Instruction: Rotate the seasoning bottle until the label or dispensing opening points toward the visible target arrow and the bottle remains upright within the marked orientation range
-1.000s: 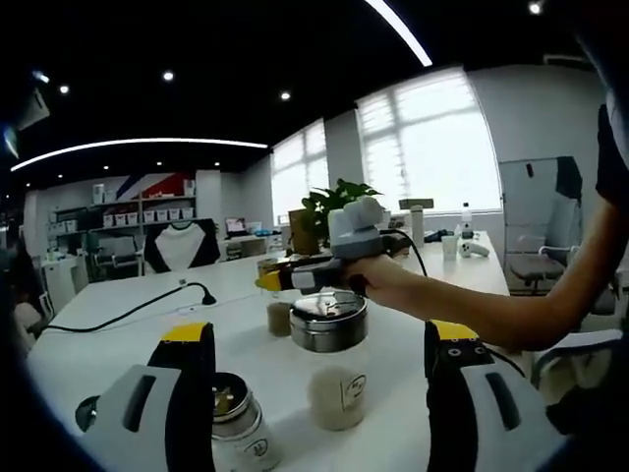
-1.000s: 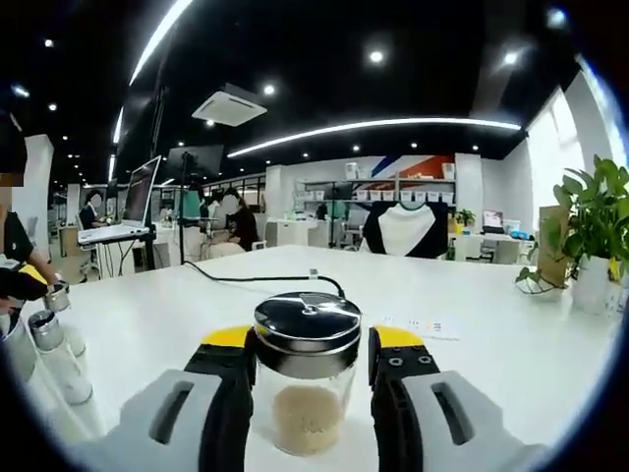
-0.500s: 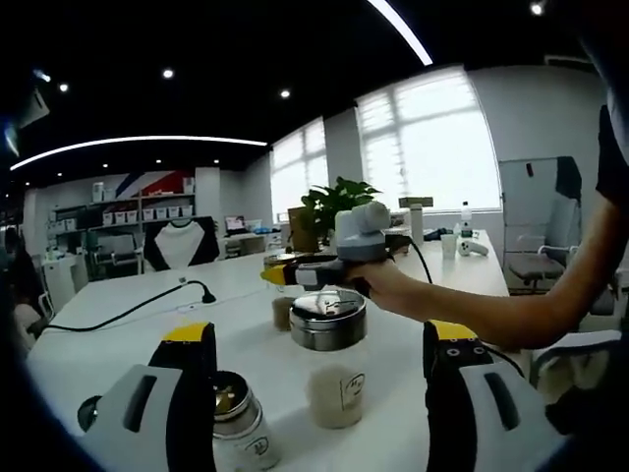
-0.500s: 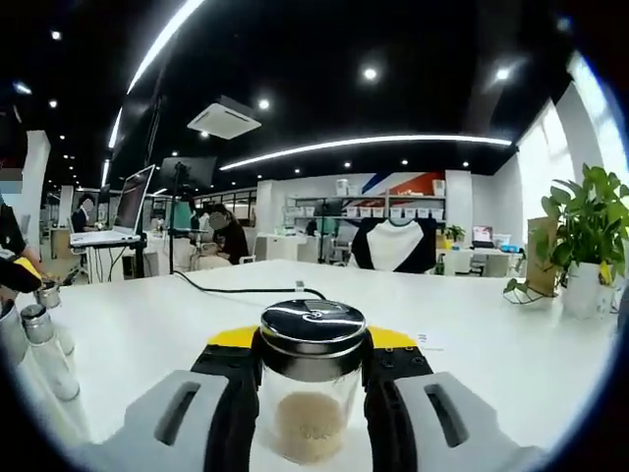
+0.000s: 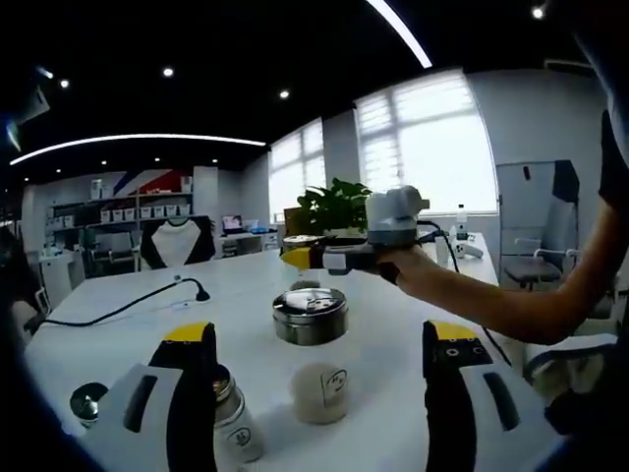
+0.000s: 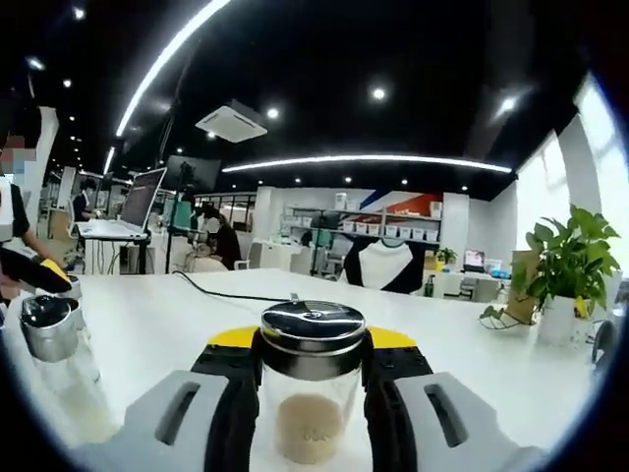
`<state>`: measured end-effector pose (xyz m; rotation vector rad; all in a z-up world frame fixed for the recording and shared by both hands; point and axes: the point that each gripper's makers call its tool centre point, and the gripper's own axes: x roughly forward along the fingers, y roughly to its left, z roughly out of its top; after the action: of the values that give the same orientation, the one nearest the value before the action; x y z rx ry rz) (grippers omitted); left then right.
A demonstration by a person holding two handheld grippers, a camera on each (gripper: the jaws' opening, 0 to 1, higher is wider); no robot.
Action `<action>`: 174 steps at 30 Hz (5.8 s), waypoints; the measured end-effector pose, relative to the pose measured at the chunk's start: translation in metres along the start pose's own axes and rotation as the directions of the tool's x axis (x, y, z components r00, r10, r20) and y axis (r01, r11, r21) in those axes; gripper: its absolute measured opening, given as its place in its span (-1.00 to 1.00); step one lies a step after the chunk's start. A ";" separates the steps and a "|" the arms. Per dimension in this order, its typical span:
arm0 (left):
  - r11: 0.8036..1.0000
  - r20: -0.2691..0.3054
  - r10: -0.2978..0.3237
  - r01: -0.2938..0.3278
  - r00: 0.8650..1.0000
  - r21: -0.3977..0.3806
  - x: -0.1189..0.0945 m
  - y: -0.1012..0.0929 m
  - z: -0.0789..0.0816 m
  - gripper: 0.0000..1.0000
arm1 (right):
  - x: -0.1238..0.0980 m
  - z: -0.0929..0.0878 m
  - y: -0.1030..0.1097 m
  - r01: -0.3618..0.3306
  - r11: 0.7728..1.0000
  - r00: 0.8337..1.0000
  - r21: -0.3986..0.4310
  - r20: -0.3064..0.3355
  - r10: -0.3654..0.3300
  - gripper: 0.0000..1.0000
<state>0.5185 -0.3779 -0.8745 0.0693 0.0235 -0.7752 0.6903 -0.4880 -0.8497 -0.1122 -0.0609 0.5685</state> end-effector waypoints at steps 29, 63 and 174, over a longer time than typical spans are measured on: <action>0.998 -0.019 -0.065 0.065 0.998 -0.018 -0.013 -0.041 -0.017 0.82 | -0.087 0.010 0.066 -0.125 0.988 0.988 0.087 0.107 0.115 -0.26; 0.992 0.053 -0.128 0.127 0.990 0.016 -0.026 -0.063 -0.011 0.68 | -0.136 0.023 0.149 -0.324 0.940 0.940 0.110 0.150 0.306 -0.26; 0.977 0.083 0.195 -0.202 0.977 0.075 -0.021 -0.048 -0.022 -0.09 | -0.116 0.023 0.220 -0.340 0.925 0.934 0.171 0.172 0.312 -0.21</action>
<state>0.4699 -0.3961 -0.8979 0.1196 -0.0860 -0.5779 0.4729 -0.3643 -0.8568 0.1162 -0.1246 0.9140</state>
